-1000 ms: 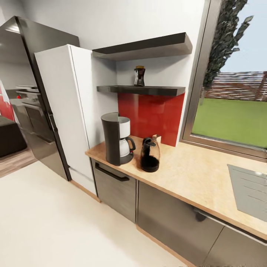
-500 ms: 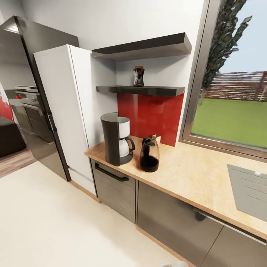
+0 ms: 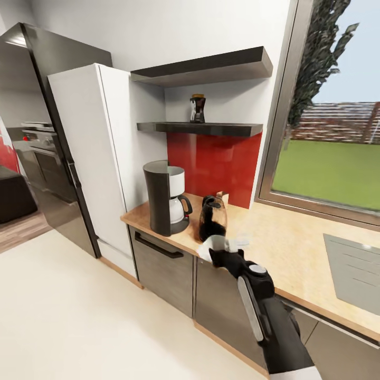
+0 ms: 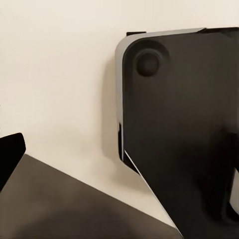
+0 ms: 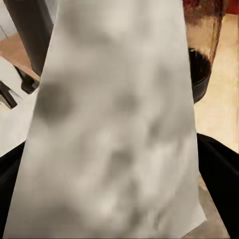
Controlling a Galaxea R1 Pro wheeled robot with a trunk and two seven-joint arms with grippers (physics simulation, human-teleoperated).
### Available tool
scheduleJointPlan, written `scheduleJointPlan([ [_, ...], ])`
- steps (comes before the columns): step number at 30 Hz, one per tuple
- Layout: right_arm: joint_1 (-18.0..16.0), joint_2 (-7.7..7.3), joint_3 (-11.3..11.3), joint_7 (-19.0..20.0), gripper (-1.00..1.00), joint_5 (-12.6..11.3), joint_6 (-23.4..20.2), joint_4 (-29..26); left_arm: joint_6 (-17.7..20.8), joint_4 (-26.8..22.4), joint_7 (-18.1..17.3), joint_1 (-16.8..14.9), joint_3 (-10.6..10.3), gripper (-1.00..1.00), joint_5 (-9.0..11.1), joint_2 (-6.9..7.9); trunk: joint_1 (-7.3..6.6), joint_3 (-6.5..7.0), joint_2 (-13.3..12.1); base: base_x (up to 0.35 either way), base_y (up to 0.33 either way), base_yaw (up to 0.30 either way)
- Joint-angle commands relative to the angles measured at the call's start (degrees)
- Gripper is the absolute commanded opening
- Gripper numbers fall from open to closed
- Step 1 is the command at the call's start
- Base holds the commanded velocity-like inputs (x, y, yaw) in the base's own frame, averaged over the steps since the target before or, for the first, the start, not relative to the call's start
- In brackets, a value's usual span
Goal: Set up a coffee station on the kitchen countertop: keep the coffee maker on the countertop, move the bottle of coffee from the kitchen shelf to the counter next to the coffee maker, place a paper coffee filter on top of the coffee maker, put the saucer next to the coffee maker with the coffee cup on the saucer, and place the electric kettle next to the coffee maker.
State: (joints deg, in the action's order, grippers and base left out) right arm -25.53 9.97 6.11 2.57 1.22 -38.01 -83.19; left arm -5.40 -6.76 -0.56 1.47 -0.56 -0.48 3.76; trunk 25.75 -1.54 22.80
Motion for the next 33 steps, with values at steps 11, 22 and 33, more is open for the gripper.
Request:
scheduleJointPlan([
  [11, -20.5, 0.03, 0.0, -0.1, -1.00, -17.6, -15.3, 0.5, 0.0, -0.1, -0.1, 0.0, -0.1, 1.00, -0.1, 0.36, 0.04, -0.13, 0.1, 0.000, 0.000, 0.000],
  [22, -39.2, 0.03, -0.6, -0.2, -1.00, -21.5, -15.5, 15.5, -0.1, -0.1, 0.0, 0.0, 0.0, 1.00, -0.1, 0.41, 0.04, -0.13, 0.1, 0.000, 0.000, 0.000],
  [33, -45.4, 0.03, -0.8, -4.8, -1.00, -46.1, -15.3, 22.1, -0.2, 0.1, 0.2, 0.0, 0.2, 1.00, 0.0, 0.37, 0.04, -0.13, 0.1, 0.000, 0.000, 0.000],
])
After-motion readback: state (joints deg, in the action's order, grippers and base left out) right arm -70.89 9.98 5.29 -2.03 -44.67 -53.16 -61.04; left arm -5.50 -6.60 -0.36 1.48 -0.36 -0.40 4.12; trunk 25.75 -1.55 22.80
